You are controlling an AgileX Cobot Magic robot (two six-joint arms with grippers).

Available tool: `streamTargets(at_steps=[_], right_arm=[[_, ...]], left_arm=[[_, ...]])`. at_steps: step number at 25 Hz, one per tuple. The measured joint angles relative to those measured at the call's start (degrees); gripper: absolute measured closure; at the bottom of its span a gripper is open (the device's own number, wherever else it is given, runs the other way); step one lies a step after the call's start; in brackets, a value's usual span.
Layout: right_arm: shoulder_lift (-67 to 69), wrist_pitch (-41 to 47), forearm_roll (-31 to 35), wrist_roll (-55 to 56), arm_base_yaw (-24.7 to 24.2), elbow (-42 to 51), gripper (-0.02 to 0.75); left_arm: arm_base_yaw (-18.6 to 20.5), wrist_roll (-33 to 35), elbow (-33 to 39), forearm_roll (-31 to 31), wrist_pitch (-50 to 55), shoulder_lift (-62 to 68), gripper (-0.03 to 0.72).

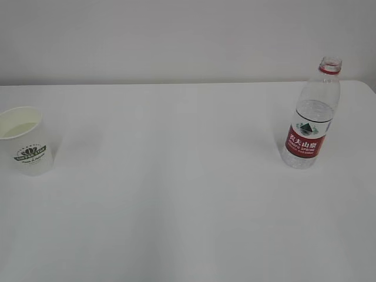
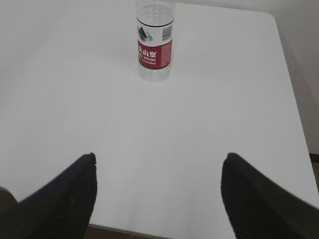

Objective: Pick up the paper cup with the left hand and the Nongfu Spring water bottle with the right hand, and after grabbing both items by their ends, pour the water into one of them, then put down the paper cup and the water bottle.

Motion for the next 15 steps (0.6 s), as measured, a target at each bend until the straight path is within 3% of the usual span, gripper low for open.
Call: streamTargets(at_steps=[15], right_arm=[[0.0, 0.0, 0.0, 0.0, 0.0, 0.0, 0.148]], left_arm=[[0.0, 0.65, 0.0, -0.93, 0.0, 0.0, 0.447]])
